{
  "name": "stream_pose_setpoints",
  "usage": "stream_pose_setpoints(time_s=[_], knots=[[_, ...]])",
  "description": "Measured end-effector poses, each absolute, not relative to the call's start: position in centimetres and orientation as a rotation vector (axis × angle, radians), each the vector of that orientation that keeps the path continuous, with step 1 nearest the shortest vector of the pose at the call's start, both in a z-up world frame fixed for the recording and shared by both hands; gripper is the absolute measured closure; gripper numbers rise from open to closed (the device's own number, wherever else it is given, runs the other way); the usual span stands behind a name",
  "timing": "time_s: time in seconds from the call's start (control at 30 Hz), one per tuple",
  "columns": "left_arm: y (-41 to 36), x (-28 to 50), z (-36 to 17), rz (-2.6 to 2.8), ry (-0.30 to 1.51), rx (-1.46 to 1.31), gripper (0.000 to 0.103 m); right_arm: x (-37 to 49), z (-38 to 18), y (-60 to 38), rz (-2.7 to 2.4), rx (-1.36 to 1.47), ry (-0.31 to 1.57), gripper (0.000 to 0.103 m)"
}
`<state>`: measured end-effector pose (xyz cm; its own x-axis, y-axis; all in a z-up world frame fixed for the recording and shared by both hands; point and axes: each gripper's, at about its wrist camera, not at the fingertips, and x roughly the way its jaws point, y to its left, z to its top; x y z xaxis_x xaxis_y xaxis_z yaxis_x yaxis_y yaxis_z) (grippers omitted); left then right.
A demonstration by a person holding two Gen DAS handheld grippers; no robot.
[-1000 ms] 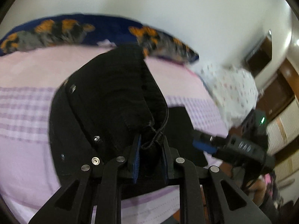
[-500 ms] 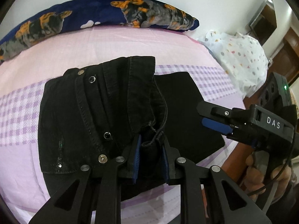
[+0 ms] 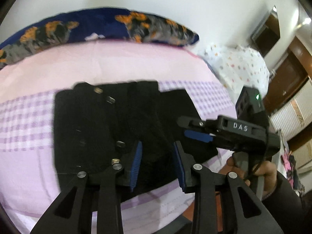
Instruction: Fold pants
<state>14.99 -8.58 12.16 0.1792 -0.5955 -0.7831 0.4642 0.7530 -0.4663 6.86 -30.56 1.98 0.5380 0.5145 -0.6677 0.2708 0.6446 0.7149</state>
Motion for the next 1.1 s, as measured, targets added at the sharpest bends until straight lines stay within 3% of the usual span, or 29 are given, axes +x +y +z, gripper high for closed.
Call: stream_pose_setpoints(time_s=[0.1, 0.37, 0.6, 0.77, 1.1], knots=[[-6.0, 15.9, 12.1, -0.655, 1.137, -0.123, 0.063, 7.5, 2.0, -30.3, 0.215, 0.869, 1.041, 0.039], [-1.0, 18.3, 7.8, -0.421, 1.186, -0.129, 0.063, 9.1, 1.0, -29.5, 0.326, 0.855, 1.098, 0.04], [-1.9, 17.7, 6.1, -0.457, 1.187, -0.099, 0.062, 10.0, 0.2, -29.5, 0.415, 0.819, 1.127, 0.043], [-3.8, 17.2, 5.6, -0.478, 1.171, -0.001, 0.052, 11.5, -0.2, -28.9, 0.479, 0.79, 1.114, 0.044], [-2.5, 17.5, 6.1, -0.506, 1.168, -0.087, 0.052, 14.1, -1.1, -25.8, 0.654, 0.731, 1.144, 0.066]])
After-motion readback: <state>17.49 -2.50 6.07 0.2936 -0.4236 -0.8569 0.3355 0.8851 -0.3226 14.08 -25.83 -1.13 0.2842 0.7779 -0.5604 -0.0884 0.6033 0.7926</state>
